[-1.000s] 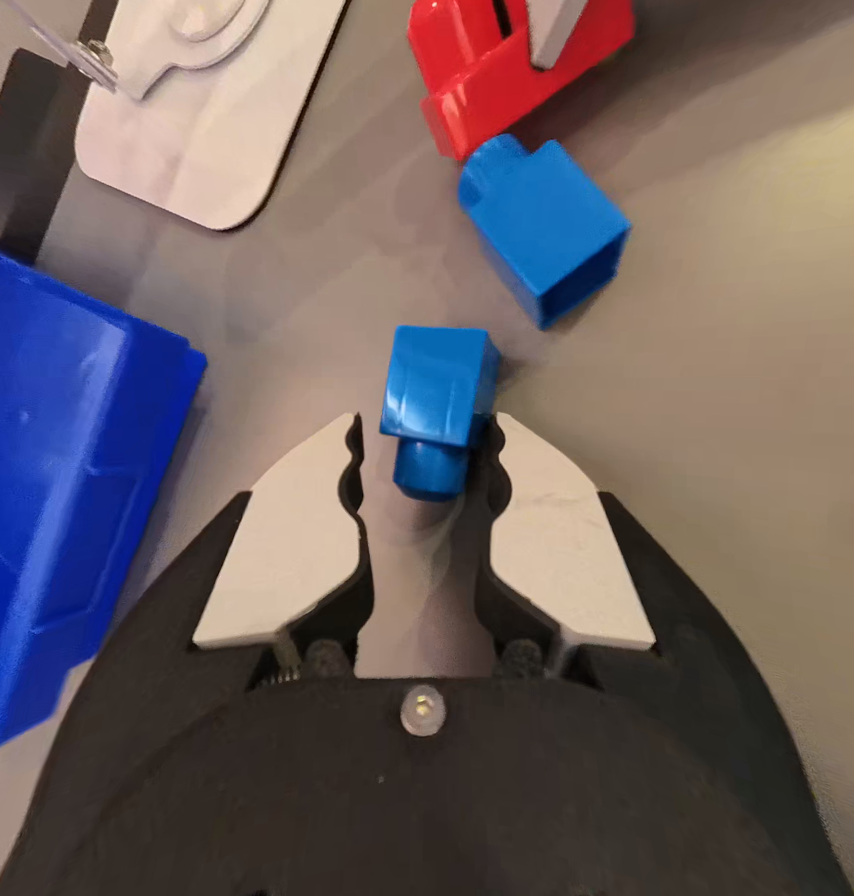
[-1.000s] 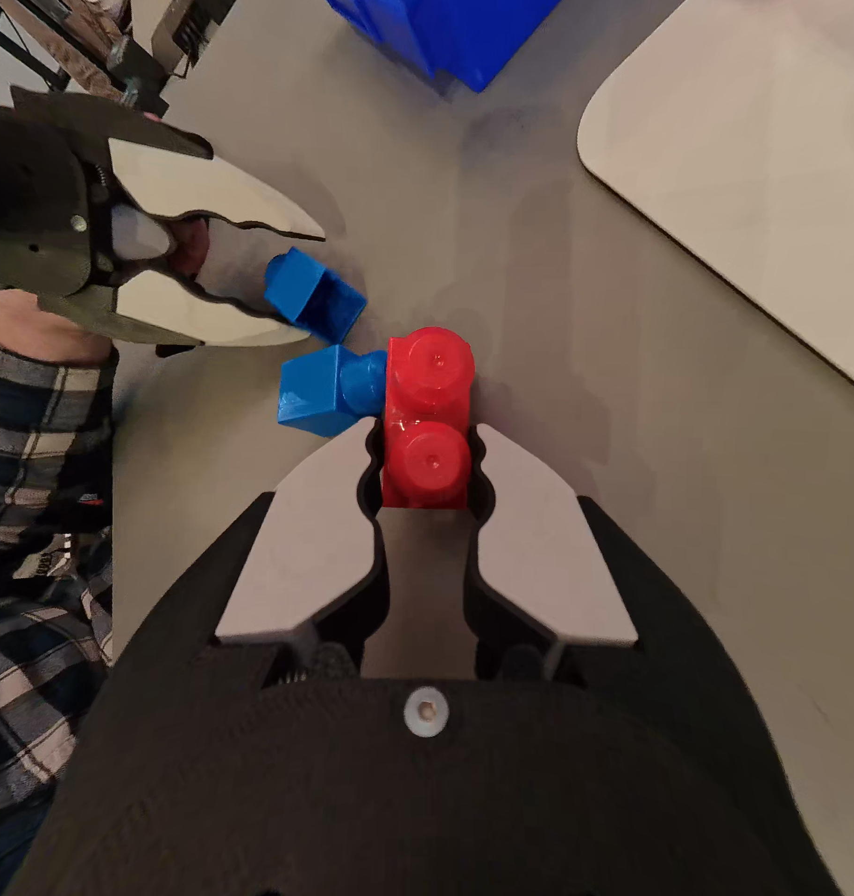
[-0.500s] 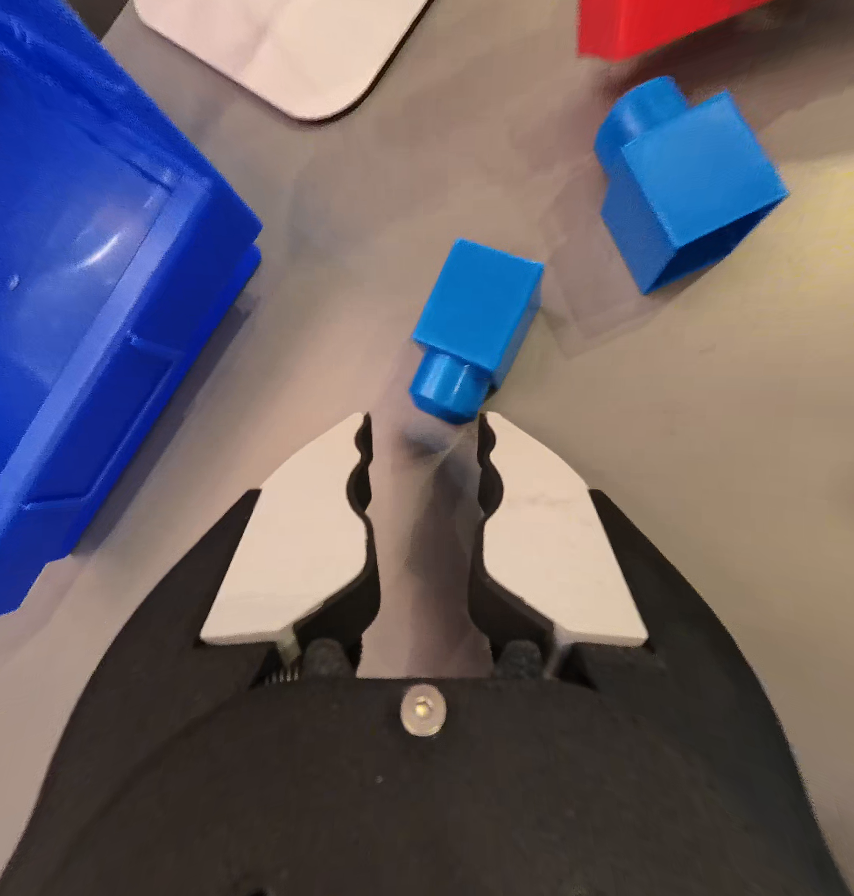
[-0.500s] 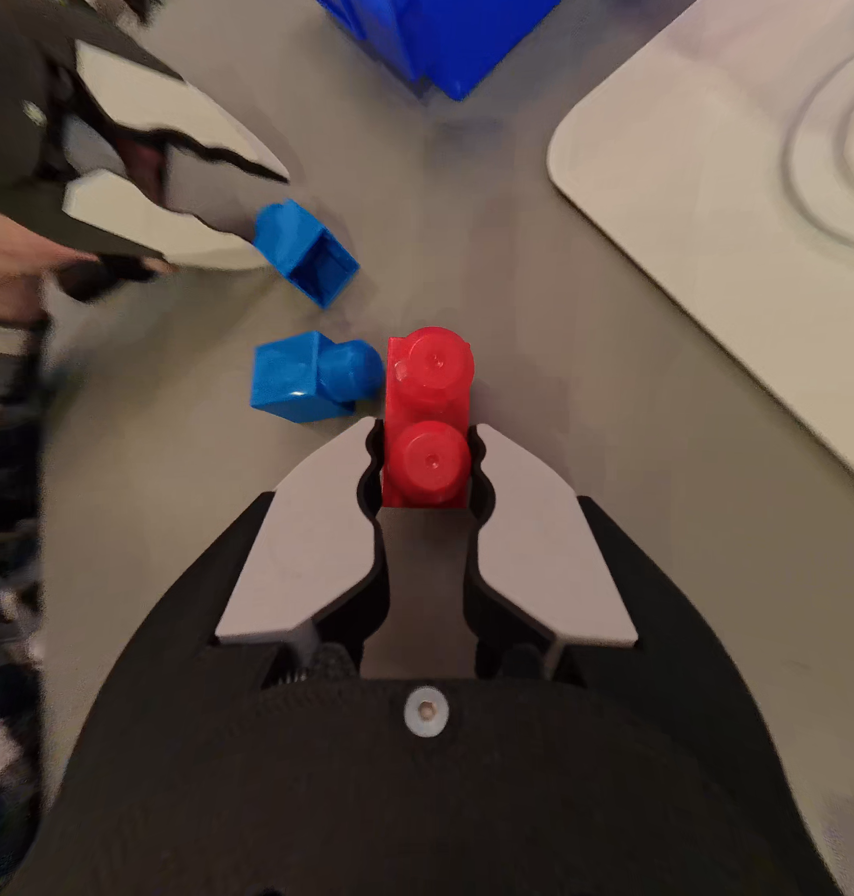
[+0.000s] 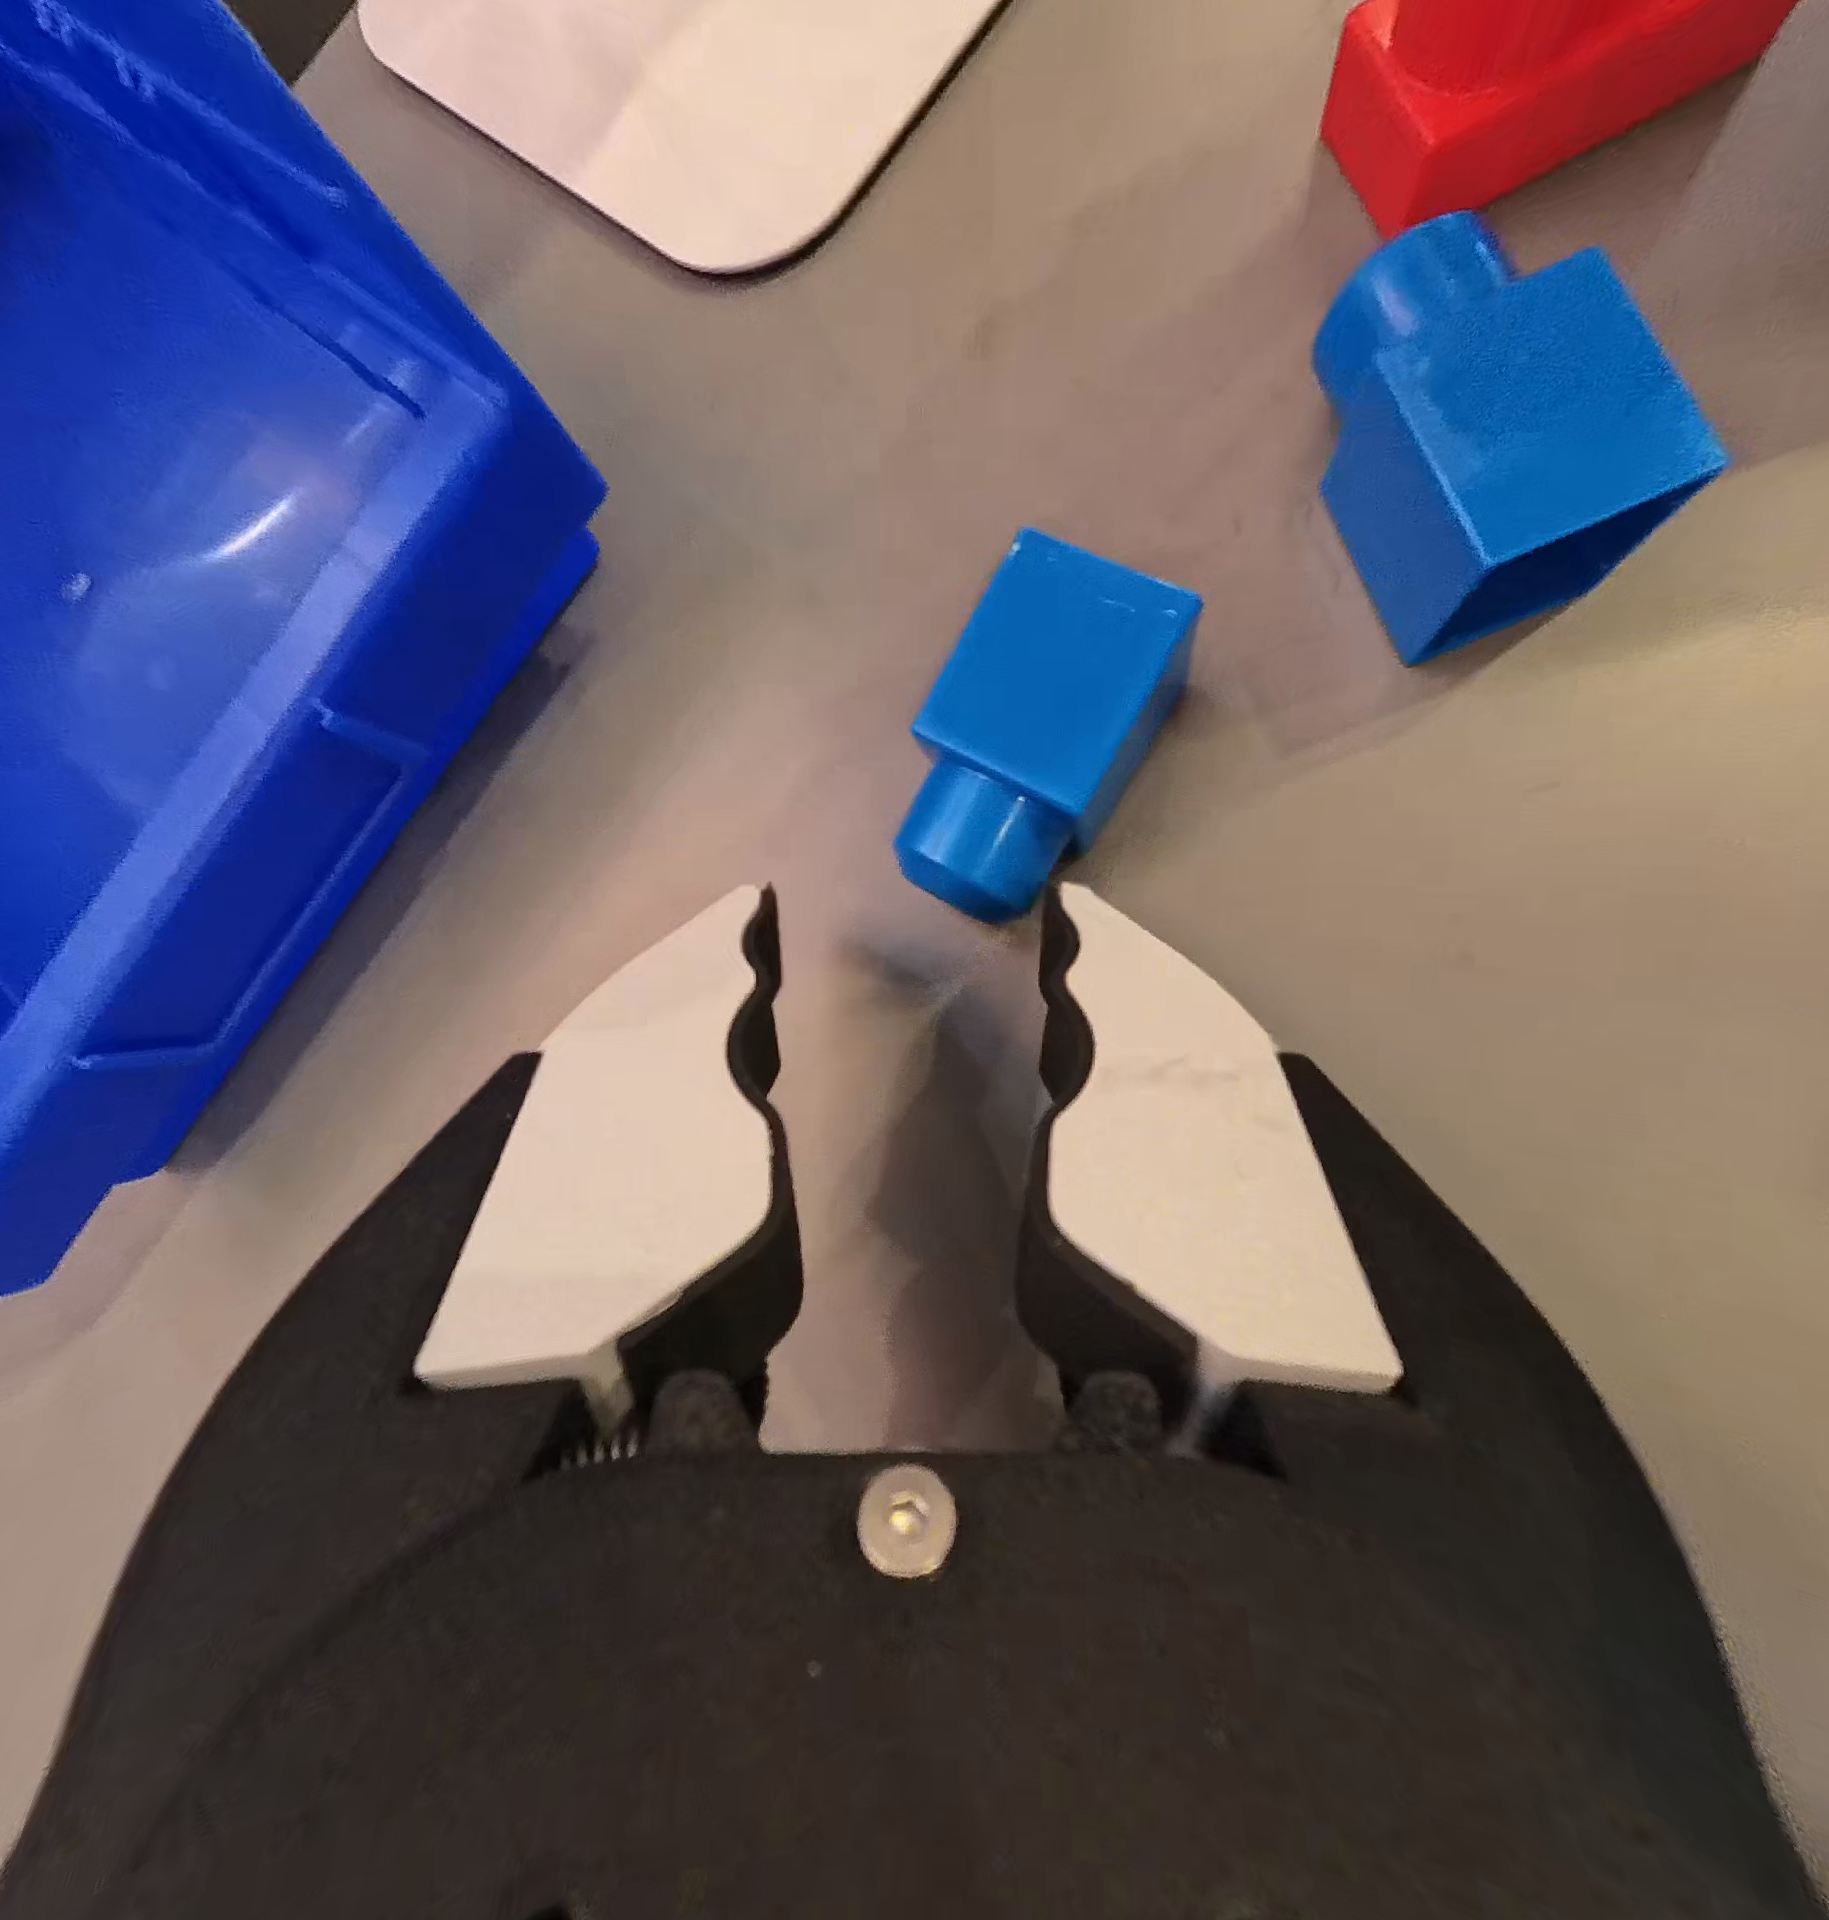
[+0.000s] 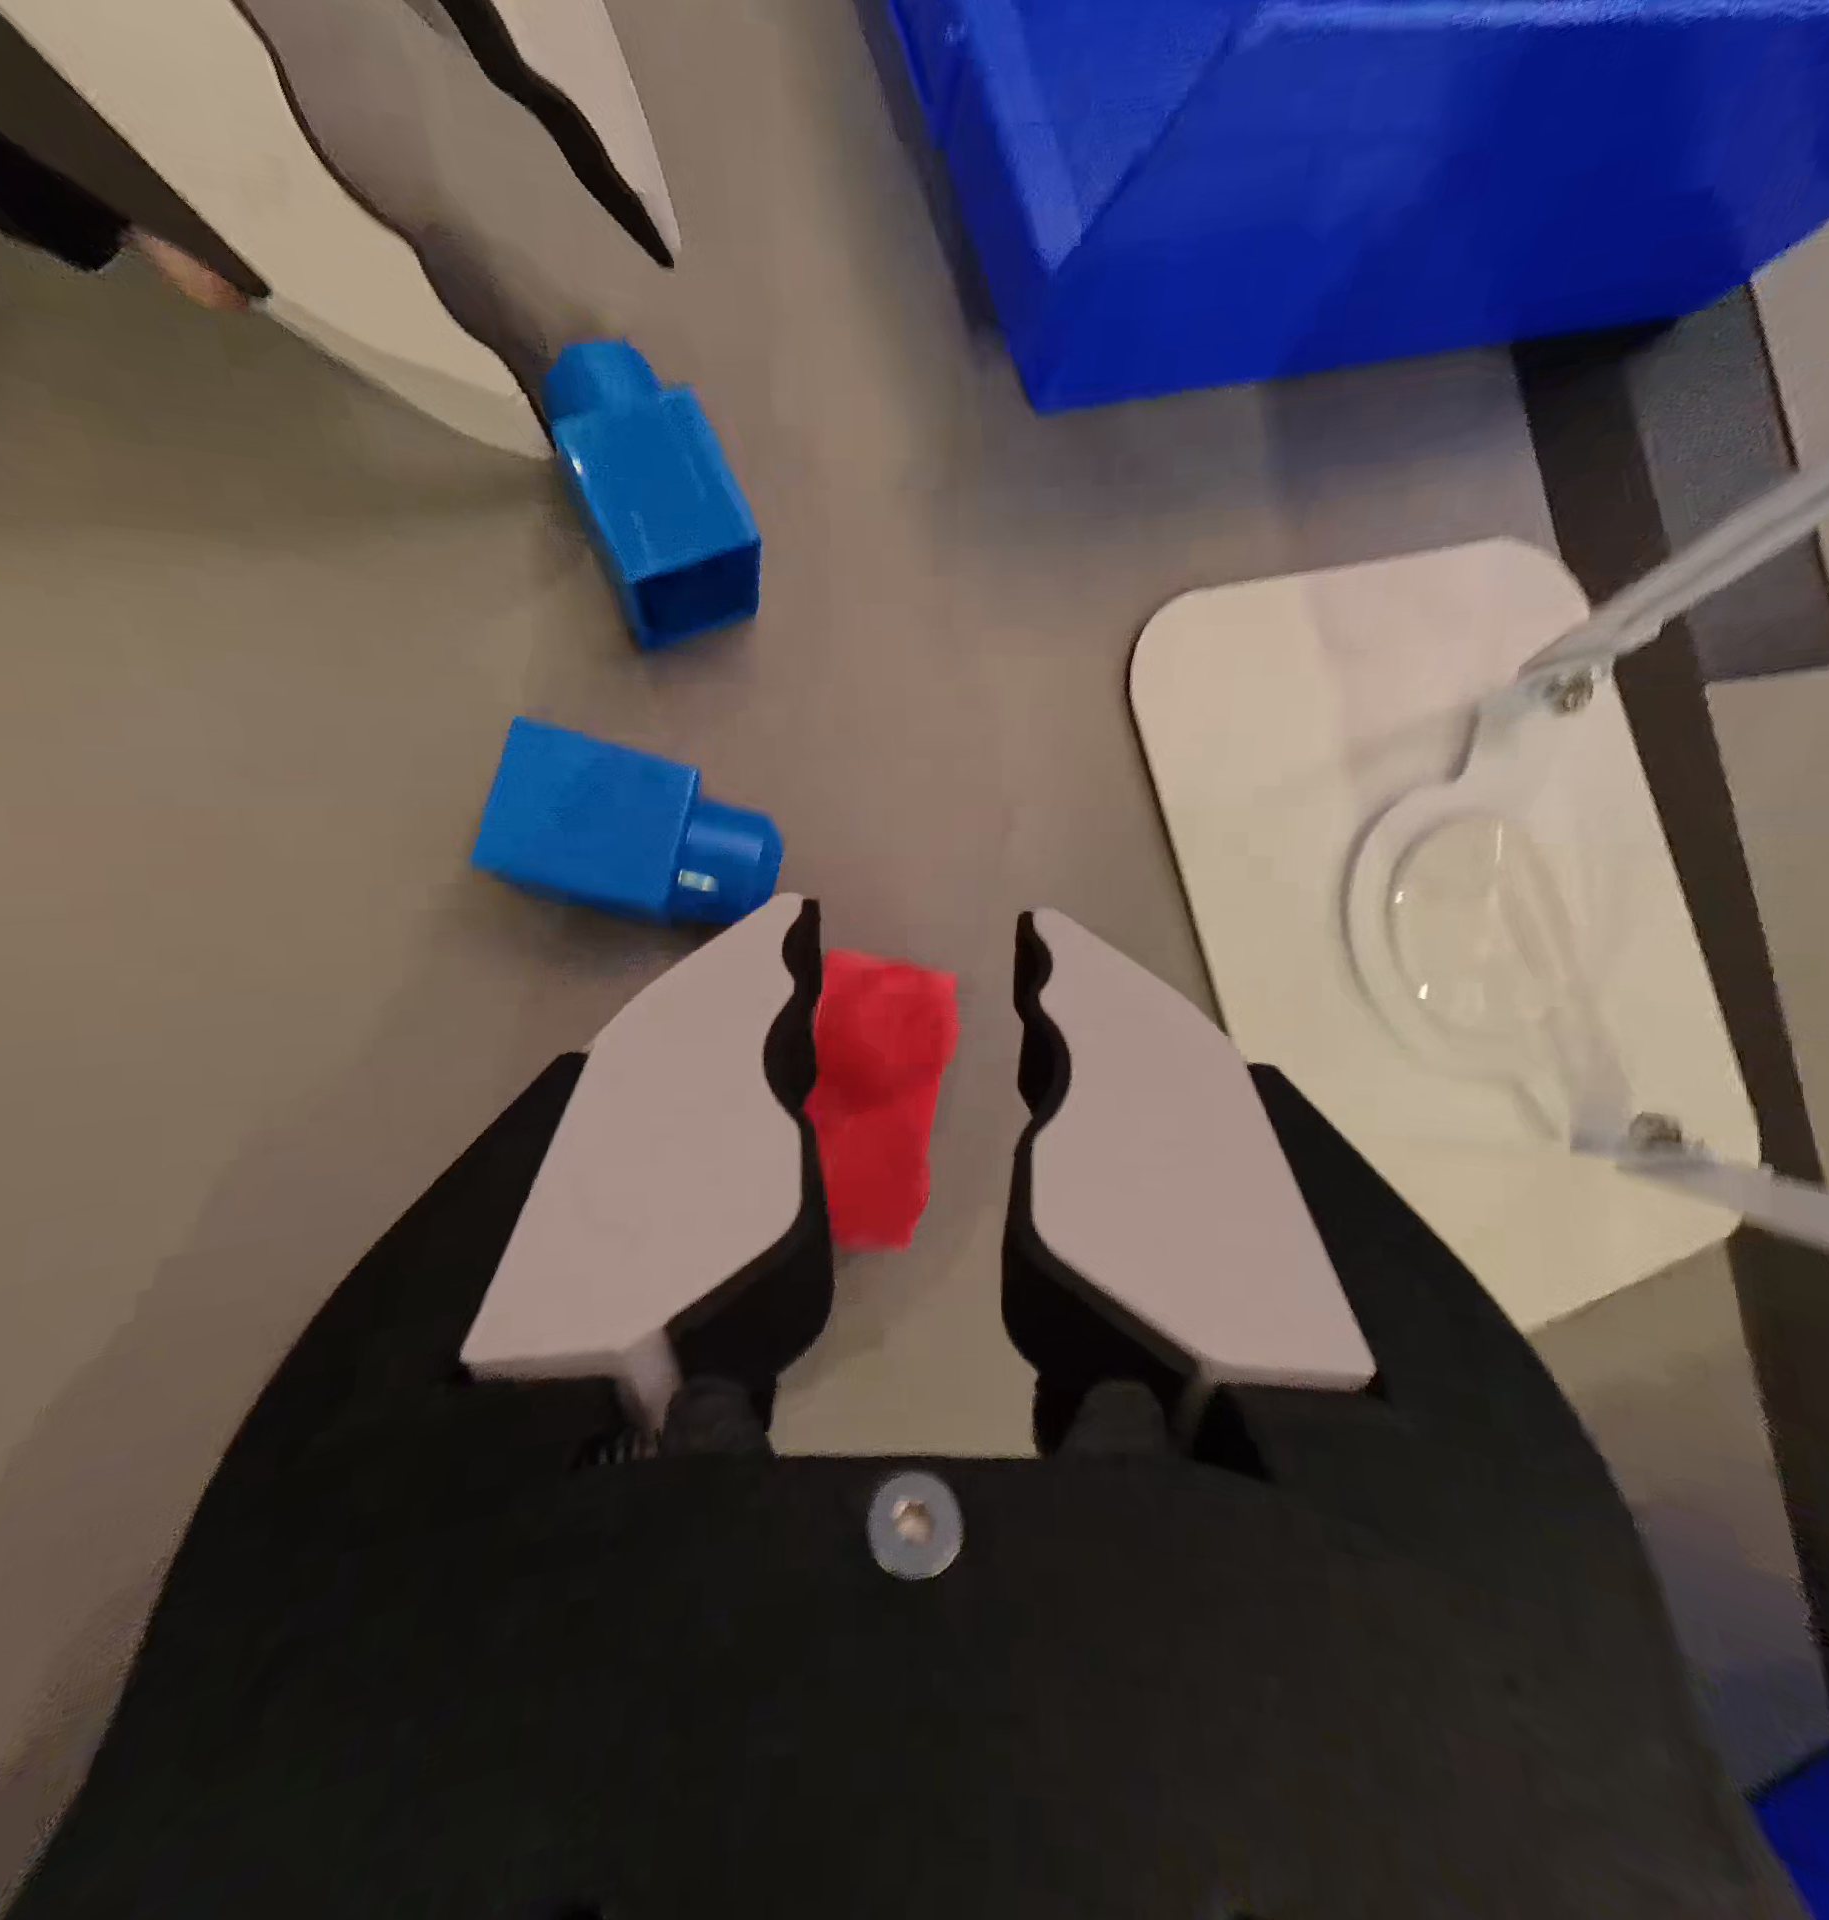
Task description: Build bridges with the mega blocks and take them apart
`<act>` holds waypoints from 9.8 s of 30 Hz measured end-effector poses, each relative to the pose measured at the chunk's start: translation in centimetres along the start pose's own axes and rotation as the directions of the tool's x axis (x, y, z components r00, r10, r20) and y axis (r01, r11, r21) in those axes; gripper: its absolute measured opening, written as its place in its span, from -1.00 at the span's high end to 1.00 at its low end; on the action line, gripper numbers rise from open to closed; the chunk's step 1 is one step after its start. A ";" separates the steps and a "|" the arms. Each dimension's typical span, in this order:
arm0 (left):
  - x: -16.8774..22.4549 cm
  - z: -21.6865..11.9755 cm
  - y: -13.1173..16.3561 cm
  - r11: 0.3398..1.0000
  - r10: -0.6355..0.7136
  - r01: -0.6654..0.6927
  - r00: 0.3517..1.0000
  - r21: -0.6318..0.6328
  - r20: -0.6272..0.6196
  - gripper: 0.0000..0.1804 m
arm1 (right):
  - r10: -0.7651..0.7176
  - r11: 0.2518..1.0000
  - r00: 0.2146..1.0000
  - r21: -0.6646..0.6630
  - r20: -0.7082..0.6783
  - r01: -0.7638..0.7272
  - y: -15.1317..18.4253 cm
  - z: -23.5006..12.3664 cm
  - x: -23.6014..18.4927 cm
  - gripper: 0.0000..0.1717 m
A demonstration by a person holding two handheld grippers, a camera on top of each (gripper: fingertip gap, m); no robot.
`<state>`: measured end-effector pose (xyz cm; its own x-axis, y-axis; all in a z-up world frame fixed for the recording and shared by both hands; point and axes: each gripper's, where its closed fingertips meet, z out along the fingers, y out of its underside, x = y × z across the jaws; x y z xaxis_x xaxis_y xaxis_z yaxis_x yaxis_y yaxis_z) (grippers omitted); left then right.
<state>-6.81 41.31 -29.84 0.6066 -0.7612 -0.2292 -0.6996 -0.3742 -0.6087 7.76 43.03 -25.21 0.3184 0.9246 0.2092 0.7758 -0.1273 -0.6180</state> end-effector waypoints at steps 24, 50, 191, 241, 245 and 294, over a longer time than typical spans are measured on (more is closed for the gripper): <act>-1.2 1.2 -0.9 1.000 -0.020 0.020 1.000 0.012 -0.003 0.44 | -0.086 0.978 0.970 -0.165 0.225 0.125 0.6 0.1 -3.2 0.66; 1.3 3.4 -4.4 0.988 0.151 -0.153 0.975 0.003 -0.162 0.31 | -0.091 0.983 0.974 -0.137 0.206 0.120 2.0 2.3 -6.4 0.66; 11.4 1.8 -5.6 0.997 -0.031 0.039 0.992 0.068 -0.119 0.11 | -0.076 0.990 0.977 -0.099 0.199 0.097 1.8 0.3 -1.0 0.78; 13.2 1.5 -5.4 0.995 0.024 -0.002 0.977 0.101 -0.212 0.15 | -0.072 0.995 0.978 -0.059 0.196 0.085 2.1 -0.4 -1.5 0.79; 13.1 1.5 -5.4 0.996 0.043 -0.027 0.978 0.079 -0.205 0.16 | -0.071 0.995 0.978 -0.055 0.196 0.083 2.1 -0.5 -1.5 0.79; 13.6 1.9 -6.4 0.994 0.051 -0.027 0.973 0.110 -0.223 0.16 | -0.030 0.997 0.984 -0.065 0.173 0.041 3.2 -1.8 -0.7 0.72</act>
<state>6.60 34.37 -30.52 0.4703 -0.8784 -0.0849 -0.6702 -0.2929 -0.6819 11.00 41.30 -26.01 0.1963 0.9761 0.0931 0.8220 -0.1120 -0.5584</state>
